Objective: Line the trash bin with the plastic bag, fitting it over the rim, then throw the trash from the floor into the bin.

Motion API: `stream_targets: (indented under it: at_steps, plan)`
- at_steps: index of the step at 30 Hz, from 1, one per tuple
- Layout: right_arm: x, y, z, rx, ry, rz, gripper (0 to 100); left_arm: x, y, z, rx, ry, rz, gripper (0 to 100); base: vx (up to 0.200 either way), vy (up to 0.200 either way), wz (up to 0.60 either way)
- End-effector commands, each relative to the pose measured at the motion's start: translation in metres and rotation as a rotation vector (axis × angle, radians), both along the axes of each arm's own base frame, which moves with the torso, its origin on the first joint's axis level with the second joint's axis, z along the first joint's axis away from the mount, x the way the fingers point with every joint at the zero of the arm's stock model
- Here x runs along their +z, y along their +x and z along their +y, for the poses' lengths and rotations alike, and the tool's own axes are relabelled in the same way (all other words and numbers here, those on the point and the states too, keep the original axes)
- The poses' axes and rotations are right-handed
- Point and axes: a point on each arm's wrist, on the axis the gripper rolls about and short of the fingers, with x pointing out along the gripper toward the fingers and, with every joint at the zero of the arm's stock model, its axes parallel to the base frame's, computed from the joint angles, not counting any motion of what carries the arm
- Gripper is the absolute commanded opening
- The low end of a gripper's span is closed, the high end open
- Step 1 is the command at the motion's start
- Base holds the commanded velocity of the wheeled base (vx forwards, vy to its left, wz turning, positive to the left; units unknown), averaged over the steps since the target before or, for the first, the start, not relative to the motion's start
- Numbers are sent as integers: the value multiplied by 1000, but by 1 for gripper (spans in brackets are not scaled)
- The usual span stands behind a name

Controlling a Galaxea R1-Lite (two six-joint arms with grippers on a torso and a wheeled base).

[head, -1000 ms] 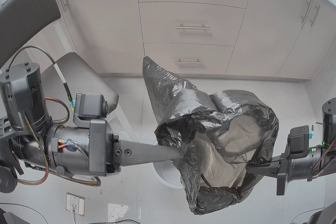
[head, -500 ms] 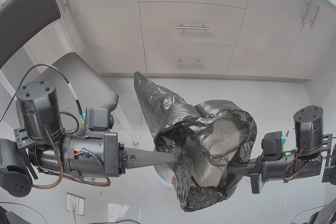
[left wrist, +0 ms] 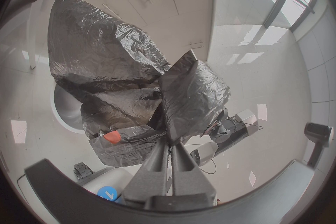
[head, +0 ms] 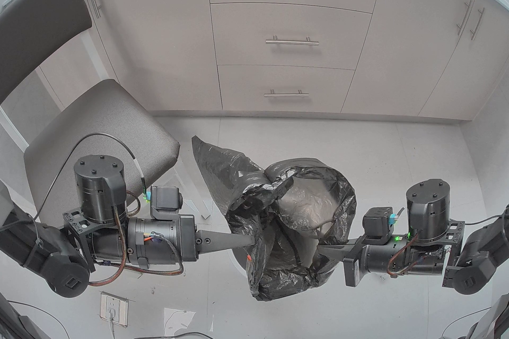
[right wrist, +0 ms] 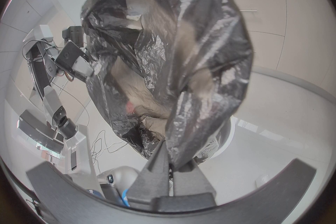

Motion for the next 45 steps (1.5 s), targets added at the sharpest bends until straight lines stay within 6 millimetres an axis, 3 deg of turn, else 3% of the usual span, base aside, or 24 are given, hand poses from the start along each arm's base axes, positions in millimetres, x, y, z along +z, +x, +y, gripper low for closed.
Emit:
stream_targets:
  at_steps: [1,28,35,45]
  plan:
    - [-48,9,2,-25,-55,85,0,-28,16,10,53,34,59,0,0,0,0]
    - [-106,12,1,1,-207,160,0,-78,33,32,152,118,235,0,0,0,0]
    - [-128,32,-10,-115,-226,117,0,-103,37,33,123,189,196,0,0,0,0]
    - [-140,33,-14,-123,-289,83,0,-107,38,35,133,203,195,0,0,0,0]
